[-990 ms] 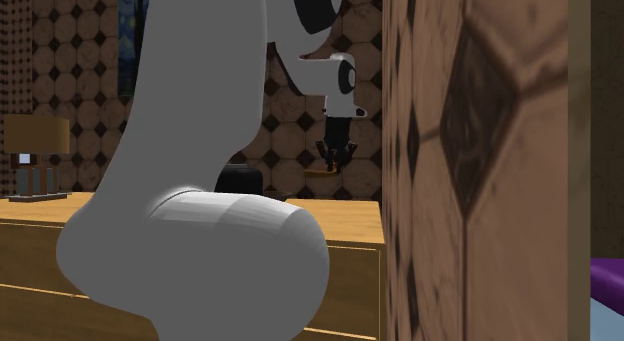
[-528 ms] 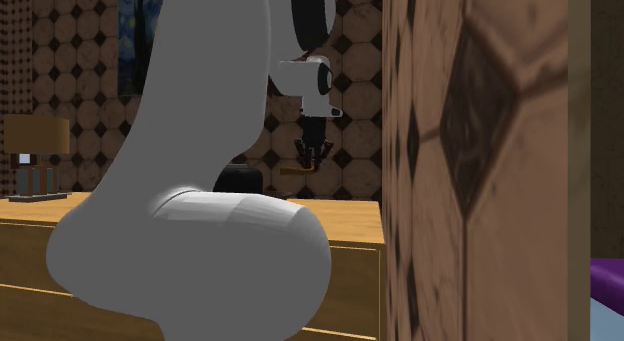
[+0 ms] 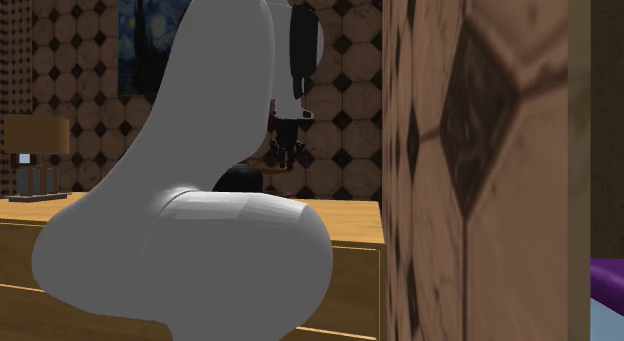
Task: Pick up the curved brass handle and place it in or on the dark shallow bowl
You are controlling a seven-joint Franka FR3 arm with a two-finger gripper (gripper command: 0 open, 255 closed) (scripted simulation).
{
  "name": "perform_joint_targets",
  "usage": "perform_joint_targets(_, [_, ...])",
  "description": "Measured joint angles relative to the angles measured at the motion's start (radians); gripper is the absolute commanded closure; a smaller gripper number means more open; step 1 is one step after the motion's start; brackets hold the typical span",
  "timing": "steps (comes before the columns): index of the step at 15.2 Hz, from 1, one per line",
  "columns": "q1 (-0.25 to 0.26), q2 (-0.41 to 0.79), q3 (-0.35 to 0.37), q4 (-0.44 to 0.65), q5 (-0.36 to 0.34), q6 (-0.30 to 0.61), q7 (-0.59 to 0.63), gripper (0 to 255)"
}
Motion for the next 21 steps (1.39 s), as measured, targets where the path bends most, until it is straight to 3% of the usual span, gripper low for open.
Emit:
perform_joint_targets(2, [0.036, 0.049, 0.011, 0.077, -0.017, -0.027, 0.044, 255])
perform_joint_targets(4, [0.046, 0.066, 0.013, 0.086, -0.022, -0.019, 0.056, 255])
perform_joint_targets(16, [0.042, 0.053, 0.012, -0.093, -0.021, 0.148, 0.056, 255])
perform_joint_targets(21, [0.043, 0.056, 0.012, -0.105, -0.021, 0.163, 0.057, 255])
